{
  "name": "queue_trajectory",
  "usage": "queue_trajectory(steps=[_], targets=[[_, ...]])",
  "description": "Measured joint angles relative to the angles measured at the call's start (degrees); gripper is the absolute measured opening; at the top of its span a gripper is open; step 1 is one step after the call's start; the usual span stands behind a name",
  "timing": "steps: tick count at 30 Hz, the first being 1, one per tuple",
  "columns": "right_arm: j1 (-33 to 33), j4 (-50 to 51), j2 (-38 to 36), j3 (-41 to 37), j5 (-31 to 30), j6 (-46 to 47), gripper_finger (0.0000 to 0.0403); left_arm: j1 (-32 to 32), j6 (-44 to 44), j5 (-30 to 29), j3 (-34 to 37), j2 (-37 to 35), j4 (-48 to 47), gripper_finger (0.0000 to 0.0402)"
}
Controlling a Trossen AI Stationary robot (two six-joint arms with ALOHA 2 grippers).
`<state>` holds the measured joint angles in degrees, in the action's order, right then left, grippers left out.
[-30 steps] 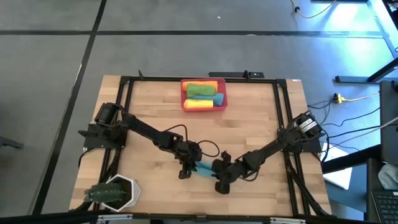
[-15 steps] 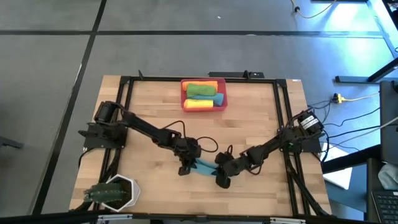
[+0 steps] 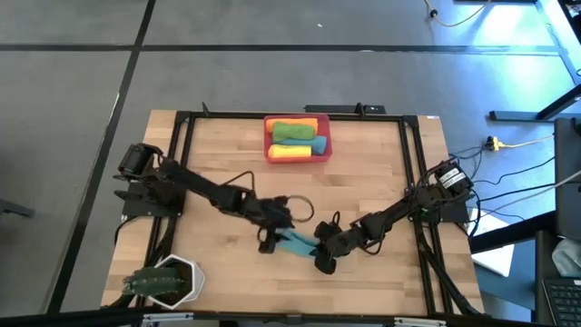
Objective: Roll microfiber towels into tight, uniform cylinder then place into a basket
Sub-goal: Roll the blue microfiber cloth
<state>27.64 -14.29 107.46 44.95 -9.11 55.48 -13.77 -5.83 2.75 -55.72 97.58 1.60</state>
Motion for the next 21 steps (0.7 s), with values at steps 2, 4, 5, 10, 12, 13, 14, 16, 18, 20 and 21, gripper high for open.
queue_trajectory(steps=[2, 4, 5, 10, 12, 13, 14, 16, 18, 20, 21], targets=[[-0.2, 0.0, 0.0, 0.0, 0.0, 0.0, 0.003, -2.9, 2.9, -2.2, 0.0, 0.0, 2.7, 0.0184], [-0.4, 0.0, 0.0, 0.0, 0.2, 0.0, 0.003, -6.1, 6.1, -6.0, -0.1, 1.2, 5.9, 0.0184], [-0.5, 0.0, 0.0, 0.0, 0.2, 0.0, 0.003, -7.7, 7.8, -8.3, -0.1, 2.2, 7.1, 0.0183], [-0.8, -0.1, 0.0, 0.0, 0.4, 0.0, 0.003, -12.4, 11.6, -19.2, -0.1, 7.5, 9.4, 0.0181], [-0.8, -0.1, 0.0, 0.0, 0.4, 0.0, 0.003, -12.5, 11.2, -21.8, -0.1, 9.0, 9.4, 0.0181], [-0.8, -0.1, 0.0, 0.0, 0.4, 0.0, 0.003, -12.3, 11.0, -22.6, -0.1, 9.5, 9.4, 0.0181], [-0.8, -0.1, 0.0, 0.0, 0.4, 0.0, 0.003, -12.1, 10.8, -23.3, -0.1, 9.8, 9.4, 0.0181], [-0.8, -0.1, 0.0, 0.0, 0.4, 0.0, 0.003, -11.4, 10.6, -23.4, -0.1, 10.3, 9.6, 0.0181], [-0.8, -0.1, 0.0, 0.0, 0.4, -0.2, 0.003, -10.4, 10.5, -22.8, -0.2, 10.9, 9.6, 0.0181], [-0.8, -0.2, 0.0, 0.0, 0.4, -0.9, 0.003, -9.4, 10.5, -21.9, -0.2, 11.6, 9.6, 0.0181], [-0.8, -0.3, 0.0, 0.0, 0.4, -1.9, 0.0033, -8.9, 10.3, -20.9, -0.2, 12.0, 9.8, 0.0181]])
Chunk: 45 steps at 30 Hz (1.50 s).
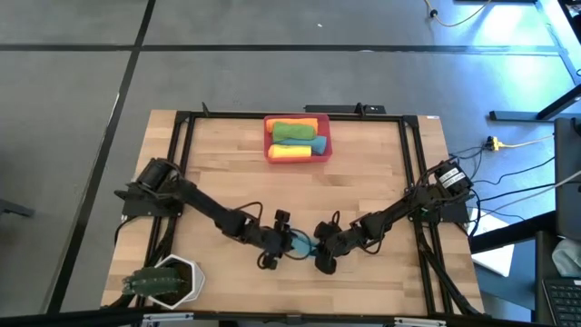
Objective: Roll microfiber towels into tight, uniform cylinder then place into a basket
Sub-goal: Roll the blue microfiber cloth
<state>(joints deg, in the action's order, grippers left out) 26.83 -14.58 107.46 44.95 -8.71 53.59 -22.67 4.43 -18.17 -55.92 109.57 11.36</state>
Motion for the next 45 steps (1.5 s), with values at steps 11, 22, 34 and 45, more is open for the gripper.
queue_trajectory(steps=[11, 22, 34, 45], targets=[[0.1, 3.0, 0.2, 3.8, 0.2, -10.5, 0.0196, 1.8, -4.3, 5.8, -0.2, 2.8, -0.7, 0.0181], [1.9, 36.7, -5.7, 17.8, -10.9, -14.9, 0.0221, 2.3, -6.3, 7.4, -0.2, 2.9, -1.0, 0.0174], [6.5, 21.7, -3.0, 20.1, -20.0, -21.3, 0.0178, 2.8, -7.4, 8.8, 0.0, 2.9, -0.9, 0.0165], [3.9, 19.0, 4.6, 20.1, -17.5, -20.3, 0.0014, 2.8, -8.4, 9.0, 0.0, 3.0, -1.0, 0.0165]])
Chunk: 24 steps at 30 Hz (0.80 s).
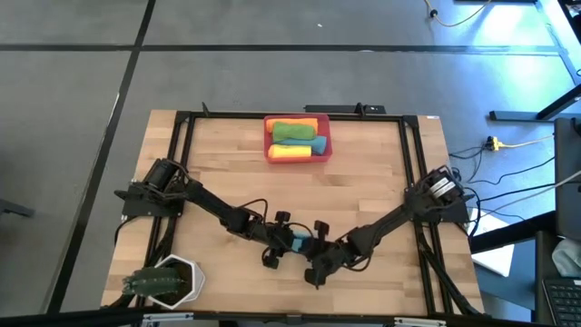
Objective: Roll microfiber towels into tight, uniform cylinder then place into a basket
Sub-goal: Roll the blue microfiber cloth
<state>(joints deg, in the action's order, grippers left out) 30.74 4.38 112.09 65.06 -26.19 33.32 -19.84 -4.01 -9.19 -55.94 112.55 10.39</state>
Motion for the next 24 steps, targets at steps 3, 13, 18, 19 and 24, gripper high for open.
queue_trajectory(steps=[3, 13, 18, 19, 24], targets=[[-1.5, 1.5, 0.0, 0.0, -1.3, 2.1, 0.0015, 0.0, 0.0, 0.0, 0.0, 0.0, 0.0, 0.0165], [-4.7, 7.1, 0.0, 0.1, -1.0, 7.2, 0.0008, 0.1, -1.4, -3.6, 0.1, -1.0, -1.3, 0.0178], [-5.0, 9.7, 0.0, 0.1, -0.7, 9.3, 0.0004, 0.0, 1.2, -7.9, 0.3, -5.1, -4.7, 0.0202], [-5.2, 10.2, 0.0, 0.1, -0.6, 10.0, 0.0004, -0.1, 1.5, -8.8, 0.3, -6.1, -5.8, 0.0208], [-6.3, 11.7, 0.4, 0.2, 0.8, 11.7, 0.0006, -0.9, 1.8, -11.1, 0.3, -9.3, -7.3, 0.0231]])
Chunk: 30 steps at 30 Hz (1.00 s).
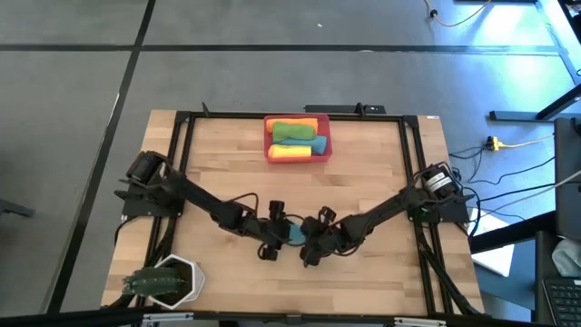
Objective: Roll microfiber towels into tight, uniform cylinder then place into a basket
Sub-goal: Roll the blue microfiber cloth, then put the blue microfiber cloth into the red bin
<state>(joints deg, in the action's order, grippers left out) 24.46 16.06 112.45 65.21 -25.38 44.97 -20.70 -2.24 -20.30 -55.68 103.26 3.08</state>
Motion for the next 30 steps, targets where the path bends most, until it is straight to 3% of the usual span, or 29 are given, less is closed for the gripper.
queue_trajectory(steps=[7, 13, 17, 30], targets=[[-2.1, -0.7, 2.2, 0.2, 3.0, -0.1, 0.0006, -3.4, 2.2, -1.9, -0.2, 0.4, 2.1, 0.0245], [-2.5, -2.1, 2.6, 0.1, 3.8, -0.5, 0.0007, -6.4, 7.2, -7.9, -0.1, 2.9, 3.2, 0.0245], [-2.6, -2.4, 2.6, 0.1, 4.5, -0.4, 0.0007, -6.3, 9.2, -11.8, -0.2, 5.2, 3.6, 0.0245], [-2.6, -2.4, 2.6, 0.0, 5.3, -0.7, 0.0007, -5.1, 10.7, -16.2, -0.5, 10.6, 5.0, 0.0238]])
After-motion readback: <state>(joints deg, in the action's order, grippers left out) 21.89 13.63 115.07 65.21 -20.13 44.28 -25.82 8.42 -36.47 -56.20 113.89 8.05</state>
